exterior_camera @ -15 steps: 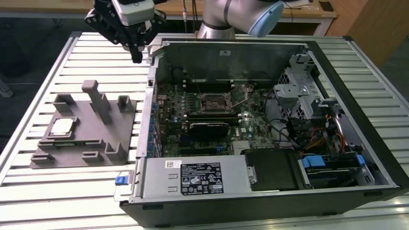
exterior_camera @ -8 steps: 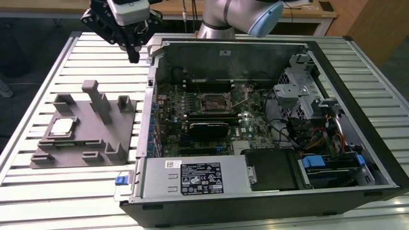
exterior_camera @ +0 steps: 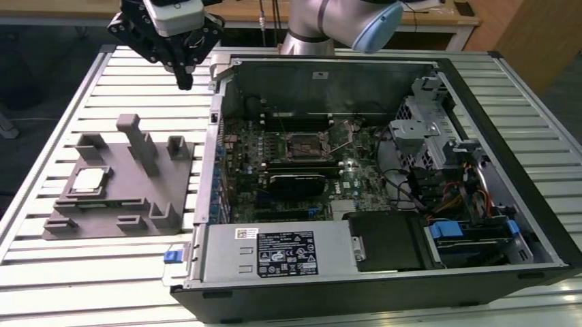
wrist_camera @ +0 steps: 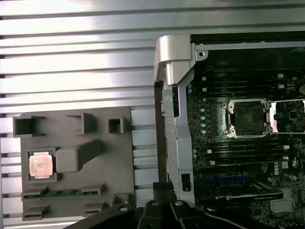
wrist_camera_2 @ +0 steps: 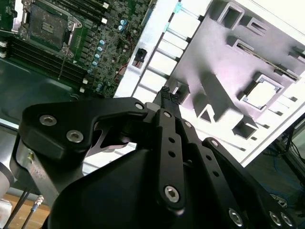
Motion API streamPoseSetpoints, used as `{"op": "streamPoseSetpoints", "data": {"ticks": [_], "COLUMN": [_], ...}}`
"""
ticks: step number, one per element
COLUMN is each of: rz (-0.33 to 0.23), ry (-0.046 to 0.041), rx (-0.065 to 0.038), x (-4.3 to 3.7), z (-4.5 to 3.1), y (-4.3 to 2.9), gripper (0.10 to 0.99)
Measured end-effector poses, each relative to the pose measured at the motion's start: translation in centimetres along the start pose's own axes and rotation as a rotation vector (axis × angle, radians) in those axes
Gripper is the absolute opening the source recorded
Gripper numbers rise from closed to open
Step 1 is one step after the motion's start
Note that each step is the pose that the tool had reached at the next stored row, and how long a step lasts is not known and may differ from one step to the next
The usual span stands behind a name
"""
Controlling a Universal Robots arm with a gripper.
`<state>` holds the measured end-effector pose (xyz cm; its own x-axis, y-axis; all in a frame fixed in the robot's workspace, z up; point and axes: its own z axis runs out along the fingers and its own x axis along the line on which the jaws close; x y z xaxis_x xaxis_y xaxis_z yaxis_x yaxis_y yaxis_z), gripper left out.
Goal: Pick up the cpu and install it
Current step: 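Reach for the cpu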
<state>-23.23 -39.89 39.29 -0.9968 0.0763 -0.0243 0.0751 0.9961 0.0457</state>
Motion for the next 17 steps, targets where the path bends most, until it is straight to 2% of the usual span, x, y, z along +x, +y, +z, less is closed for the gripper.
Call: {"op": "streamPoseSetpoints", "data": {"ticks": [17], "rz": [0.000], "ry": [-0.0001], "rx": [0.000], "x": [2.08], "z": [-0.02], "y": [-0.16], "gripper": [0.106]}}
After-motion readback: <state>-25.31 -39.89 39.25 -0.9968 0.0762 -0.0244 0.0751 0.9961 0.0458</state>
